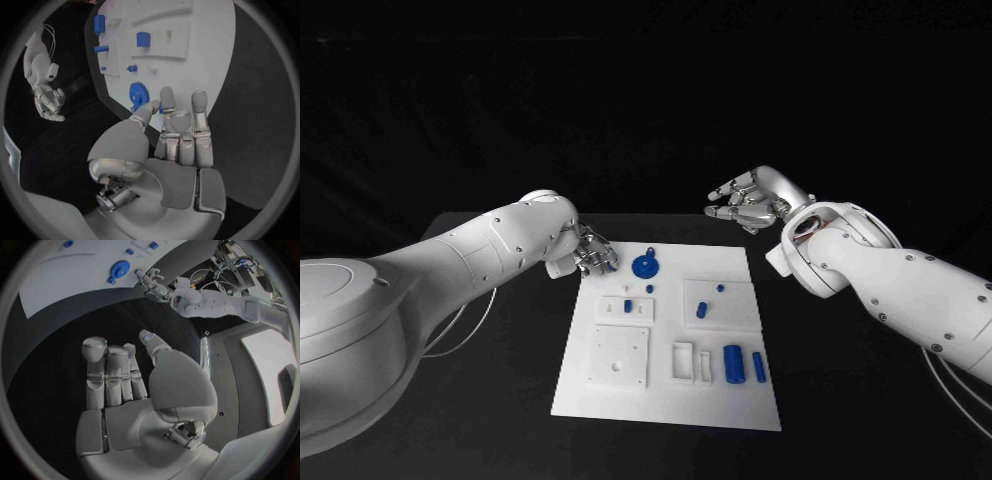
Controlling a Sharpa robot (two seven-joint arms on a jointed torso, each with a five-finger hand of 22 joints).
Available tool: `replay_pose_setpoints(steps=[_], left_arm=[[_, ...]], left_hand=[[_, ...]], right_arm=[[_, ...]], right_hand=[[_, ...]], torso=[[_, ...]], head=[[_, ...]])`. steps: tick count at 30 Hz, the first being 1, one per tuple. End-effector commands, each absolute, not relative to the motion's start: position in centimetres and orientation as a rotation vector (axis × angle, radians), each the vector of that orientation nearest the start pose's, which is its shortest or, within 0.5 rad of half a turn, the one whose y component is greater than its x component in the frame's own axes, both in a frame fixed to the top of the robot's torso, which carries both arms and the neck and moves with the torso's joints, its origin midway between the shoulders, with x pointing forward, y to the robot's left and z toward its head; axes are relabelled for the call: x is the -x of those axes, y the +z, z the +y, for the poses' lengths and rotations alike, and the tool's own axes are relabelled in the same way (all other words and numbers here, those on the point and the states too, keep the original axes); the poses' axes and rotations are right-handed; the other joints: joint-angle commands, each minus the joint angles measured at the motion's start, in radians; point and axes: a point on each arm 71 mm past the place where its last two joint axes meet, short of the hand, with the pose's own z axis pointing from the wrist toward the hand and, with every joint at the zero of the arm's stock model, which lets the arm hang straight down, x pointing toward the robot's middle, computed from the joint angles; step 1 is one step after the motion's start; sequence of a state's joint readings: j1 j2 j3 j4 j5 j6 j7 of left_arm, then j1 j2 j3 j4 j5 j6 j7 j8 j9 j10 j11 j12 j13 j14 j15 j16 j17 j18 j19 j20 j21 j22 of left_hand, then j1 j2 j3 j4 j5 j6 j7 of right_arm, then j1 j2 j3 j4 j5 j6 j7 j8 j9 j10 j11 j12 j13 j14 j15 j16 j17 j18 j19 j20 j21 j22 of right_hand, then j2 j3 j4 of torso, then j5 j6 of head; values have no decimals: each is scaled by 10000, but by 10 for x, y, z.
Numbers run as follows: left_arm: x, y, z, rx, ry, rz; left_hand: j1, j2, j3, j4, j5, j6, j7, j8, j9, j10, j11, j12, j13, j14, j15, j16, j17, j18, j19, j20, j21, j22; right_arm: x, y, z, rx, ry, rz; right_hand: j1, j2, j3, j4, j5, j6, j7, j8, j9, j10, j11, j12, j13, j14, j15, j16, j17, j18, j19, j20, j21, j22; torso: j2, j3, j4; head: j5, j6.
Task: Assemble the parts on the task board
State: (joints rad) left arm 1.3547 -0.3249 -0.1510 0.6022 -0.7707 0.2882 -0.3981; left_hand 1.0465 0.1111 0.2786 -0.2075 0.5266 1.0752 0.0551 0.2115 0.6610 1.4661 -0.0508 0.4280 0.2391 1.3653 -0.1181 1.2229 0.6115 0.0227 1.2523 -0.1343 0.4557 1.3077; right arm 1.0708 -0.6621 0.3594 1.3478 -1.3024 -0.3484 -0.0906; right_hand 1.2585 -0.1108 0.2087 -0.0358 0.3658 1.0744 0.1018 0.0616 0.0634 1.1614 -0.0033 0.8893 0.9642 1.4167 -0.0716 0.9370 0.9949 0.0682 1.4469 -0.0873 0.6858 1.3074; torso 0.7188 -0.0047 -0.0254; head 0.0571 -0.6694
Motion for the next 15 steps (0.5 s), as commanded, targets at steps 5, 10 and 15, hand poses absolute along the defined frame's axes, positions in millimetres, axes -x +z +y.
replay_pose_setpoints(steps=[5,10,15], left_arm=[[-612,-192,216,5964,-4390,22597],[-604,-183,216,5936,-4640,22375],[-592,-174,214,5615,-4817,22218]], left_hand=[[-273,-110,342,-202,360,1066,-640,-435,2229,460,-135,641,113,271,-93,277,513,-47,85,-96,166,187],[-383,-193,354,-260,539,1502,-744,-697,2815,490,-196,1048,62,471,-86,479,1079,-11,133,-65,244,187],[-420,-232,359,-302,611,1749,-790,-927,3086,496,-230,1341,-95,543,-84,477,1317,34,142,-35,297,185]], right_arm=[[-540,-120,-189,-2452,8383,14480],[-541,-120,-193,-2501,8294,14509],[-543,-123,-198,-2587,8182,14546]], right_hand=[[-26,-66,-10,76,65,-55,14,3,-6,-31,5,25,-3,-31,26,-24,1,138,29,7,2,822],[-26,-66,-10,76,65,-55,14,3,-6,-31,5,25,-3,-31,26,-24,1,138,29,7,2,822],[-26,-66,-10,76,65,-55,14,3,-6,-31,5,25,-3,-31,26,-24,1,138,29,7,2,822]], torso=[[-55,8,70],[-120,14,128],[-215,12,199]], head=[[11,-11],[-10,-61],[-23,-125]])
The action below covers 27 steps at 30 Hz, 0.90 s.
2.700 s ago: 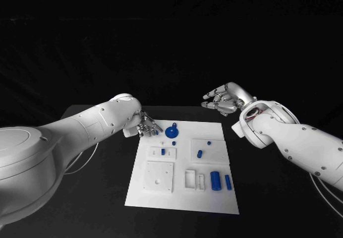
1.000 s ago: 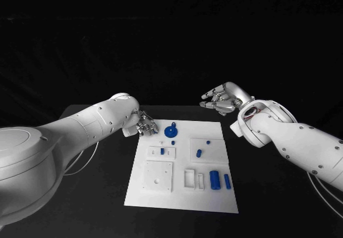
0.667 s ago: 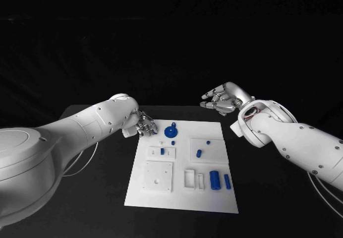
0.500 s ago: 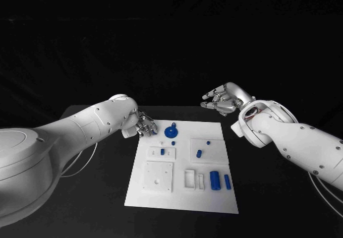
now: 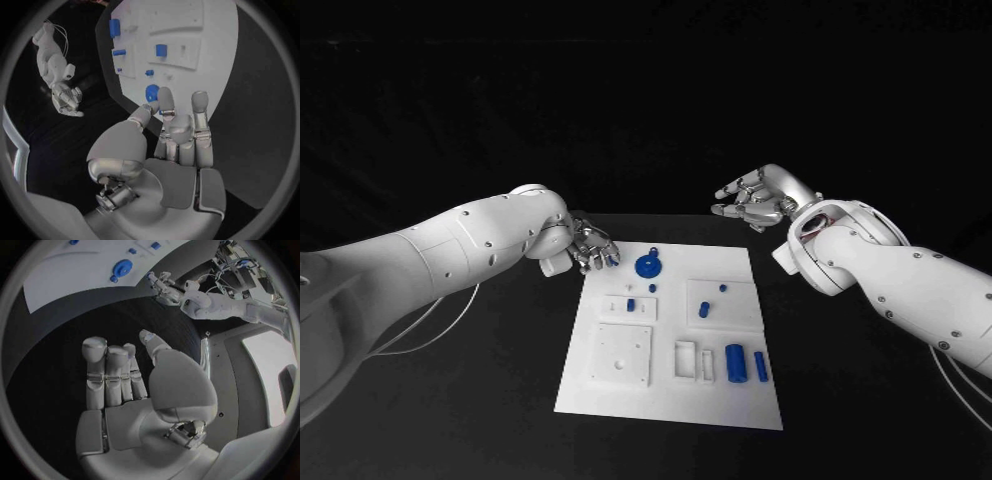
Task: Assemble the parts on the task board
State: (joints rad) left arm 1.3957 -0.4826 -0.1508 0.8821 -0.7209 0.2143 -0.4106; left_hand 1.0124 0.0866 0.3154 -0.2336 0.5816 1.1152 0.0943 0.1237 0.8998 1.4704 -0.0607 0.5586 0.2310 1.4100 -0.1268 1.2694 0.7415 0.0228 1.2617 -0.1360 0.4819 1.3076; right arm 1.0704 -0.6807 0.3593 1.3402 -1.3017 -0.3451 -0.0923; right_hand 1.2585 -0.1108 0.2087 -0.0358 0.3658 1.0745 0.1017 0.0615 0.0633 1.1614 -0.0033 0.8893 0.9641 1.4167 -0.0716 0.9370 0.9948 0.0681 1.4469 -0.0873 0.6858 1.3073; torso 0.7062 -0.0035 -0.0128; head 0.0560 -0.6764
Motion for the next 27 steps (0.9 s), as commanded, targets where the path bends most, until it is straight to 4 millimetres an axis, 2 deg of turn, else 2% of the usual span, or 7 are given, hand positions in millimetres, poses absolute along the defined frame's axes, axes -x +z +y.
replay_pose_setpoints(steps=[1,7,8,14,27], left_arm=[[-591,-173,214,5574,-4830,22196],[-579,-168,211,5152,-4852,22047],[-577,-168,209,5087,-4841,22027],[-565,-179,205,4813,-4372,21932],[-548,-198,198,4558,-3817,21651]], left_hand=[[-84,9,-7,-44,78,1376,-1186,-88,734,449,-134,76,-43,112,1,3,42,33,53,-19,43,185],[-84,-74,-14,-86,240,1553,-1231,-152,862,458,-170,322,-91,193,-4,23,198,44,81,-15,83,187],[-80,-81,-12,-88,257,1566,-1232,-165,871,458,-171,339,-102,197,-3,21,207,46,81,-13,88,187],[-58,-125,23,-93,408,1655,-1241,-250,898,454,-175,443,-164,230,8,18,236,101,140,16,160,191],[42,-125,29,-14,294,1733,-1234,-415,751,456,-185,656,-196,259,28,191,374,233,146,111,360,195]], right_arm=[[-543,-123,-199,-2599,8173,14554],[-543,-129,-202,-2704,8115,14673],[-543,-130,-202,-2720,8108,14693],[-543,-135,-203,-2781,8083,14778],[-542,-138,-205,-2833,8063,14830]], right_hand=[[-26,-66,-10,76,65,-56,16,3,-6,-31,5,25,-1,-31,26,-24,2,138,29,7,2,823],[-26,-66,-10,76,65,-56,16,3,-6,-31,5,25,-1,-31,26,-24,2,138,29,7,2,823],[-27,-66,-4,101,85,-58,16,1,-7,-43,5,9,-13,-34,26,-36,-8,140,23,6,-16,818],[-28,-66,-2,106,103,-58,16,2,-6,-39,5,14,-9,-33,26,-33,-6,140,19,7,-23,816],[-29,-67,5,114,128,-56,15,1,-6,-37,2,17,-7,-30,25,-29,-3,138,24,6,-8,820]], torso=[[-106,-4,84],[-211,-12,140],[-223,-6,146],[-290,-23,180],[-237,-10,170]], head=[[-10,-69],[53,-117],[52,-124],[13,-188],[45,-239]])
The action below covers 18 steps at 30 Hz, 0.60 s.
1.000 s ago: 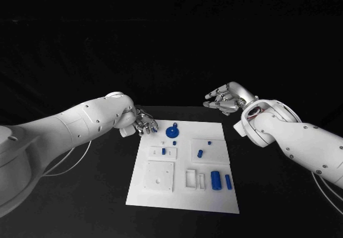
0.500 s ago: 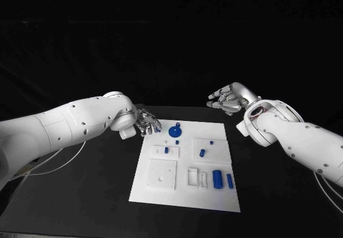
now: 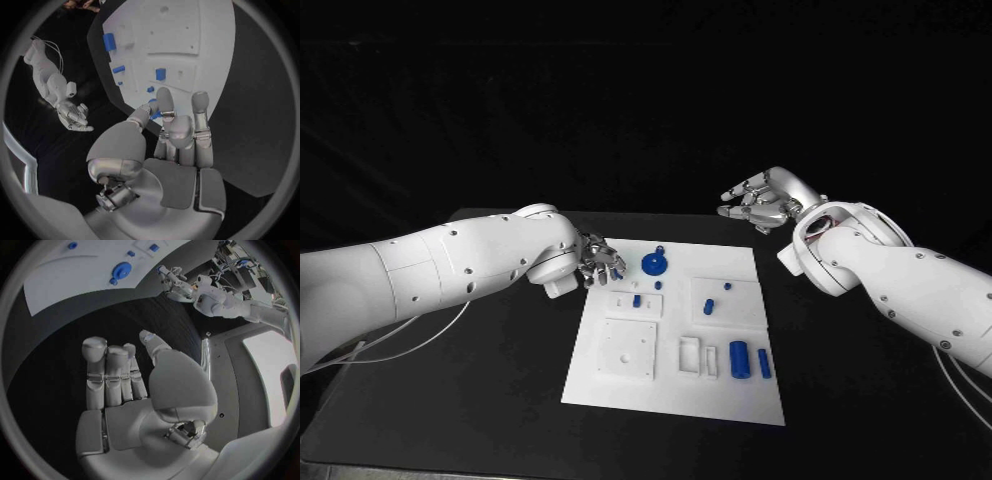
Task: Assemble the parts on the task board
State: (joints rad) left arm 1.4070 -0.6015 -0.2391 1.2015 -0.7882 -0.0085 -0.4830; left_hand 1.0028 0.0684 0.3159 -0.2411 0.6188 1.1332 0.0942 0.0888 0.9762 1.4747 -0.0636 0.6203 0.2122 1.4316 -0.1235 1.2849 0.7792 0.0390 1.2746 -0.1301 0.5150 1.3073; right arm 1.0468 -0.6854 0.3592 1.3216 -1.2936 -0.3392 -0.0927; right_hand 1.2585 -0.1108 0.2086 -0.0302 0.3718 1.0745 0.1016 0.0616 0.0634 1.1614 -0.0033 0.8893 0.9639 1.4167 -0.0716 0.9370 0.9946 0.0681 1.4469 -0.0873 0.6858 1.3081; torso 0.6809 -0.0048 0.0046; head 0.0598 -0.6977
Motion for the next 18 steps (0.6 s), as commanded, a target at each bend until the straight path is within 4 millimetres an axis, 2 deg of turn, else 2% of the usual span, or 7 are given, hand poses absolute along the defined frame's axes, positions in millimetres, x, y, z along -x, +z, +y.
replay_pose_setpoints(steps=[1,3,5,8,18], left_arm=[[-547,-199,198,4564,-3815,21627],[-545,-202,197,4568,-3820,21617],[-543,-205,196,4565,-3817,21658],[-541,-209,195,4569,-3805,21738],[-533,-221,193,4408,-3695,22326]], left_hand=[[141,62,23,67,-106,1550,-1232,-71,-20,413,-154,42,-7,44,-4,37,-7,71,19,52,34,197],[185,86,3,100,-262,1548,-1228,-107,-80,412,-161,62,2,47,1,53,-16,84,23,63,63,195],[353,111,-91,217,-565,1541,-1197,-172,-435,409,-160,98,1,44,22,105,-25,132,7,110,110,187],[466,148,-132,302,-768,1520,-1185,-169,-737,416,-130,106,-7,46,40,132,-64,143,2,133,147,190],[524,170,-162,322,-897,1526,-1175,-162,-977,411,-140,123,-10,36,35,171,-87,158,-17,139,171,183]], right_arm=[[-542,-138,-205,-2835,8061,14830],[-542,-138,-205,-2838,8059,14832],[-542,-138,-205,-2839,8059,14835],[-542,-138,-205,-2837,8063,14837],[-541,-138,-206,-2842,8059,14845]], right_hand=[[-29,-67,6,58,68,-57,15,1,-7,-37,2,17,-5,-30,25,-29,-1,138,24,6,-8,813],[-29,-67,6,58,68,-57,15,1,-7,-37,2,17,-5,-30,25,-29,-1,138,24,6,-8,813],[-29,-67,6,58,68,-57,15,1,-7,-37,2,17,-5,-30,25,-29,-1,138,24,6,-8,813],[-34,-69,10,63,88,-60,17,2,-6,-45,4,8,-12,-37,26,-41,-10,139,21,6,-17,810],[-35,-68,15,68,110,-59,16,2,-6,-37,3,16,-5,-32,25,-34,-5,139,21,5,-19,810]], torso=[[18,1,-5],[18,0,-9],[15,1,-15],[18,2,-18],[19,1,-4]], head=[[9,-31],[15,-38],[22,-59],[23,-73],[24,-112]])
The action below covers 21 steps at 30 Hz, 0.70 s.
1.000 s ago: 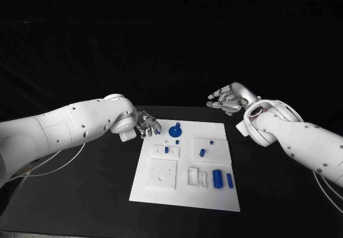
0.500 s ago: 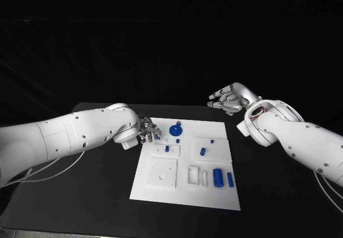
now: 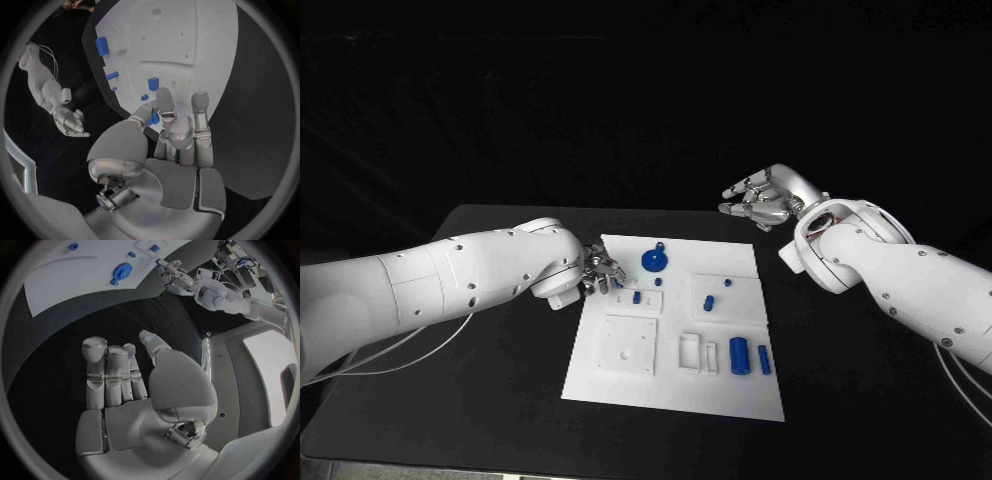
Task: Assemble the parts on the task board
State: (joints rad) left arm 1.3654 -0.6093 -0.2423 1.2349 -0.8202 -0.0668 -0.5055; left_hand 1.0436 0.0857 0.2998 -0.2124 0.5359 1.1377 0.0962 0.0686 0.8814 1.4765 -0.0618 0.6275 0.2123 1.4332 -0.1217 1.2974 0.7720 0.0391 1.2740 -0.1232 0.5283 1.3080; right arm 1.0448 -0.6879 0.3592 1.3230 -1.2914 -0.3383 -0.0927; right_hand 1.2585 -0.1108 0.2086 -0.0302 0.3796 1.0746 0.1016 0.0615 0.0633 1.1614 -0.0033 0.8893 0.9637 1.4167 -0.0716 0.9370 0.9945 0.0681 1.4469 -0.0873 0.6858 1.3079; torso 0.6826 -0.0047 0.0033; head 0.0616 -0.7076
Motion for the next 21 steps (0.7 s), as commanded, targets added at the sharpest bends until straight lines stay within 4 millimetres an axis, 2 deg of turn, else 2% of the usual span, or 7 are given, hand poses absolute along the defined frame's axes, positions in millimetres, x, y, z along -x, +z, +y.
replay_pose_setpoints(steps=[1,9,12,13,15,17,21], left_arm=[[-533,-221,194,4390,-3685,22392],[-532,-224,194,4261,-3525,22787],[-531,-225,195,4168,-3431,22925],[-531,-225,195,4123,-3396,22975],[-531,-226,194,4051,-3348,23037],[-531,-226,194,3958,-3300,23078],[-532,-227,193,3866,-3246,23115]], left_hand=[[124,-3,-12,41,-75,1486,-1192,40,-75,394,-152,33,-21,10,28,32,-42,153,-28,76,27,172],[166,24,-35,41,-178,1493,-1179,37,-316,394,-145,-12,-41,5,32,-4,-110,151,-40,79,9,172],[233,90,-75,69,-502,1484,-1169,29,-471,393,-139,-66,-23,-2,35,-51,-180,142,-50,77,-5,169],[257,145,-71,78,-770,1459,-1163,13,-503,391,-137,-80,-16,-11,36,-70,-211,139,-52,75,-11,167],[314,218,-102,85,-1059,1437,-1147,4,-625,390,-132,-126,40,-17,41,-105,-255,128,-53,71,-30,163],[394,254,-204,80,-1129,1457,-1128,18,-881,372,-136,-216,211,-16,45,-134,-278,98,-39,51,-54,172],[406,244,-231,66,-1109,1465,-1143,27,-945,392,-130,-245,280,-7,39,-124,-262,113,-37,62,-71,169]], right_arm=[[-541,-138,-206,-2842,8061,14846],[-541,-139,-205,-2847,8061,14857],[-541,-139,-205,-2846,8064,14863],[-541,-139,-205,-2844,8067,14865],[-541,-139,-205,-2844,8070,14869],[-541,-139,-205,-2847,8073,14873],[-541,-139,-205,-2852,8077,14876]], right_hand=[[-35,-68,15,68,32,-59,17,2,-6,-37,3,16,-4,-33,25,-34,-5,139,21,5,-19,812],[-42,-74,20,75,53,-62,17,1,-7,-33,1,22,1,-31,24,-34,-5,139,22,5,-20,812],[-42,-74,20,75,53,-62,17,1,-7,-33,1,22,1,-31,24,-34,-5,139,22,5,-20,812],[-42,-74,20,75,53,-62,17,1,-7,-33,1,22,1,-31,24,-34,-5,139,22,5,-20,812],[-42,-74,20,75,53,-62,17,1,-7,-33,1,22,1,-31,24,-34,-5,139,22,5,-20,812],[-42,-74,20,75,53,-62,17,1,-7,-33,1,22,1,-31,24,-34,-5,139,22,5,-20,812],[-42,-74,20,75,53,-62,17,1,-7,-33,1,22,1,-31,24,-34,-5,139,22,5,-20,812]], torso=[[2,0,11],[9,1,-13],[5,-2,1],[5,-3,4],[8,0,3],[11,-1,7],[11,3,-14]], head=[[4,-14],[22,-29],[18,-28],[11,-29],[3,-39],[9,-44],[28,-45]])
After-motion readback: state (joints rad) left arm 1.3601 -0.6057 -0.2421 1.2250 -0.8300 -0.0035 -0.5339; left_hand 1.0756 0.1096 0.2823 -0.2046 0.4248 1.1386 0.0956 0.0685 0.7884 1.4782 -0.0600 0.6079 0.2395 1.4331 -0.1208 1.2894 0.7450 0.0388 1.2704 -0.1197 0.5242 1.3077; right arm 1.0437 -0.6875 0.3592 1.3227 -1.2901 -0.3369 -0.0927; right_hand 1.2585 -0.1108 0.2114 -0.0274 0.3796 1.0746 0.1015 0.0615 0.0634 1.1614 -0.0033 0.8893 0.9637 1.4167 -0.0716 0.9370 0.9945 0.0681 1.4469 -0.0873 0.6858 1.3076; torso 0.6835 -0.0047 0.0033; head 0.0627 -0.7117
